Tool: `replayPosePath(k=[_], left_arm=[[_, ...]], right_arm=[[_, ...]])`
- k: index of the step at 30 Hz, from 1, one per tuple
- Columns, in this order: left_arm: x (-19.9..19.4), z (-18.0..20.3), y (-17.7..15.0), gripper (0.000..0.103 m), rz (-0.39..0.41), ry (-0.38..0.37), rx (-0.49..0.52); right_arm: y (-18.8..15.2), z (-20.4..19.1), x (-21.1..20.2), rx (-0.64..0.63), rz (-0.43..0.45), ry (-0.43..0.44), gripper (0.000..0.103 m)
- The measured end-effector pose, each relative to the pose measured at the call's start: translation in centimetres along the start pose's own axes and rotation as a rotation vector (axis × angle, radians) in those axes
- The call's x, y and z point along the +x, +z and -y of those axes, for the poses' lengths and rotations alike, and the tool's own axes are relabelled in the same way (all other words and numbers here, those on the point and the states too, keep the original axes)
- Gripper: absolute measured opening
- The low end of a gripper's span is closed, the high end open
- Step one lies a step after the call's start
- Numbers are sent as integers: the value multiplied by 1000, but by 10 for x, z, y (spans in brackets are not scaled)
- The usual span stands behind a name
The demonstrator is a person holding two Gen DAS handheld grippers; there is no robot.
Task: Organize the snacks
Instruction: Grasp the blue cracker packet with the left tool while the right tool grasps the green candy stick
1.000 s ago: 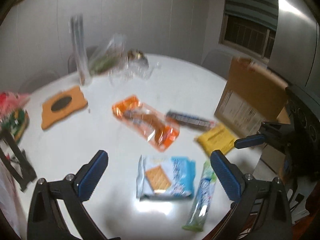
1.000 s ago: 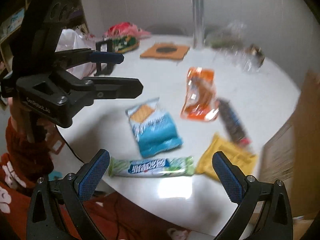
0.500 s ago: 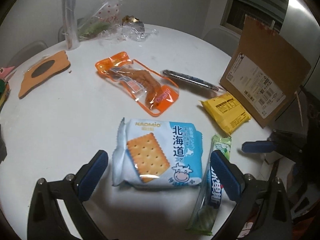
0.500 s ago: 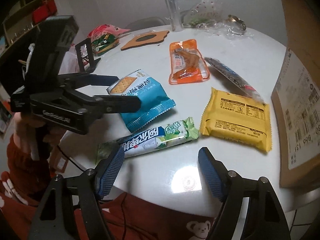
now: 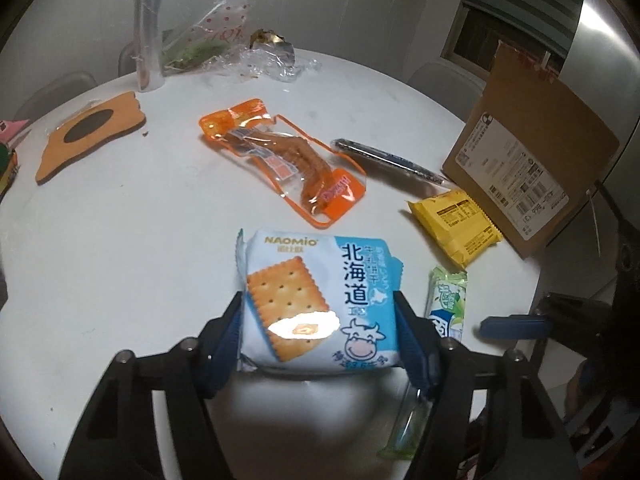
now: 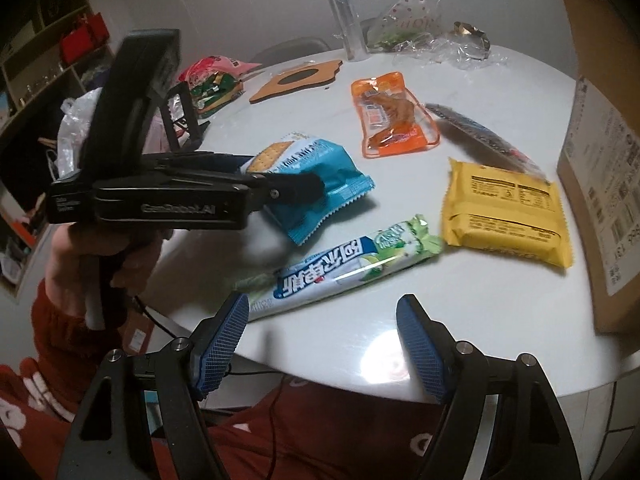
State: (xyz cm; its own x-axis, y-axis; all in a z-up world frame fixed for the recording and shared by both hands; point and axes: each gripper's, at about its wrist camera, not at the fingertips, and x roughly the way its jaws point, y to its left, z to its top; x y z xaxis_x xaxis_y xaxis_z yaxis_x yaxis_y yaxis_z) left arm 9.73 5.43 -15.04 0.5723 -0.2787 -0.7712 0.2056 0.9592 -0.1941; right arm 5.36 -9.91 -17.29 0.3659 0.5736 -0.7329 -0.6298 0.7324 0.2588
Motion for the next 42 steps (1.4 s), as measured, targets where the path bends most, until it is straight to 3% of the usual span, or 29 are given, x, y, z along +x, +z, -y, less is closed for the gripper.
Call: replayPosePath(k=[9,16,21,26,29,31,33,40,42], left_arm=[[-24,-34,-10,64,61,22,-76],[-33,-52,-15,64,80,53,-110],[-33,-53,-17,64,80,37,-106],[-34,-47,-15,64,90,32,-85],[-34,-42,-14,64,92,24,-71],[-35,-41,-13,64,93,18,-64],[-36,-39,-12,64,99,17,-58],[-34,-37,-9,64,98,7,-50],[-34,-38,-9,64,100,9,-55]], right_arm=[[19,-13,24,-3,3,-62,74],[42,-28,54,-103,-18,-126,74],[37,-35,60,-188,-37,-235,74],[29,-16,45,-154,-59,-262,74],[23,-3,33,-129,-73,-280,64],[21,5,26,-106,-75,-287,45],[20,9,22,-90,-72,-302,36],[26,6,29,-107,-31,-290,35],[29,5,32,-117,-22,-286,26]])
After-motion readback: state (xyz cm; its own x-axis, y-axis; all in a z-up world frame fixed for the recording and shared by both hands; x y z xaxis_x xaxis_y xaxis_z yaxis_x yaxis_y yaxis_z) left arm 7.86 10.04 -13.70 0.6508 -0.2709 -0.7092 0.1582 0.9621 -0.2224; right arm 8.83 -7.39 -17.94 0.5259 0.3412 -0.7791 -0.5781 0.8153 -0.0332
